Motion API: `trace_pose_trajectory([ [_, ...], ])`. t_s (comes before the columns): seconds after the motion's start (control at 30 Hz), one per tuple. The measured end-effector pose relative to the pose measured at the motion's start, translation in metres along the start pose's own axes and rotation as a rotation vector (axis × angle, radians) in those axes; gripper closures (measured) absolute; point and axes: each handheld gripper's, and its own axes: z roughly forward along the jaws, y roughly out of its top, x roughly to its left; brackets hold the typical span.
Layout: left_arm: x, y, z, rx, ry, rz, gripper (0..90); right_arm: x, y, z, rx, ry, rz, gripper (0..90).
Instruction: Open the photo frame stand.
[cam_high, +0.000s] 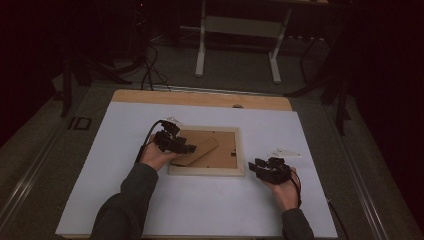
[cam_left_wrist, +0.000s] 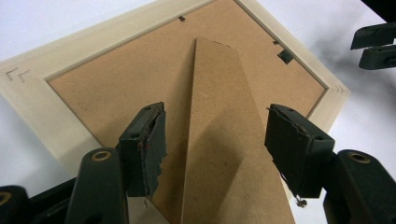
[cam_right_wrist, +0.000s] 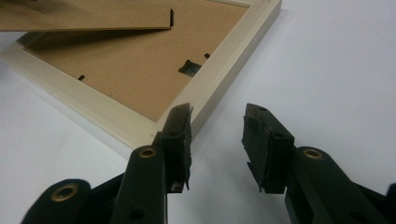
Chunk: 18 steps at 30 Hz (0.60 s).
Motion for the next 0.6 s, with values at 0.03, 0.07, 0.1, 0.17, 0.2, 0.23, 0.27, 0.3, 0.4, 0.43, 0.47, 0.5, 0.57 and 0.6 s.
trace_pose_trajectory([
  [0.03, 0.001, 0.001, 0.001, 0.004, -0.005, -0.002, 38.2, 0.000, 0.000, 0.000, -0.001, 0.000, 0.000, 61.3],
  [0.07, 0.001, 0.001, 0.003, 0.007, -0.010, -0.005, 37.5, 0.000, 0.000, 0.000, -0.001, 0.001, 0.001, 61.3],
  [0.1, 0.002, 0.002, 0.004, 0.006, -0.021, -0.012, 36.8, 0.000, 0.000, 0.000, -0.002, 0.001, 0.001, 61.3],
  [0.17, 0.003, 0.003, 0.007, 0.006, -0.035, -0.022, 35.8, 0.000, 0.000, 0.000, -0.002, 0.000, 0.000, 61.3],
  [0.2, 0.003, 0.003, 0.008, 0.010, -0.038, -0.023, 35.5, 0.000, 0.000, 0.000, -0.002, 0.000, 0.000, 61.3],
  [0.23, 0.004, 0.004, 0.010, 0.015, -0.041, -0.024, 35.2, 0.000, 0.000, 0.000, -0.003, 0.002, 0.002, 61.3],
  [0.27, 0.004, 0.004, 0.011, 0.024, -0.043, -0.018, 35.0, 0.000, 0.000, 0.000, -0.002, 0.002, 0.002, 61.3],
  [0.3, 0.005, 0.005, 0.013, 0.027, -0.045, -0.021, 34.9, 0.000, 0.000, 0.000, -0.002, 0.001, 0.002, 61.2],
  [0.4, 0.007, 0.006, 0.016, 0.046, -0.059, -0.017, 34.9, 0.000, -0.001, 0.000, -0.002, 0.003, 0.001, 61.3],
  [0.43, 0.007, 0.006, 0.017, 0.050, -0.065, -0.020, 34.9, 0.000, -0.001, 0.000, -0.002, 0.003, 0.000, 61.3],
  [0.47, 0.007, 0.007, 0.018, 0.059, -0.069, -0.022, 34.9, -0.001, -0.001, 0.000, -0.001, 0.003, 0.000, 61.2],
  [0.5, 0.007, 0.007, 0.019, 0.065, -0.071, -0.021, 35.0, -0.001, -0.001, 0.000, 0.000, 0.003, 0.001, 61.2],
  [0.57, 0.007, 0.008, 0.021, 0.083, -0.079, -0.016, 35.0, -0.001, -0.001, 0.001, 0.002, 0.002, -0.001, 61.2],
  [0.6, 0.006, 0.009, 0.022, 0.088, -0.080, -0.016, 35.0, -0.001, -0.001, 0.001, 0.002, 0.003, -0.001, 61.2],
])
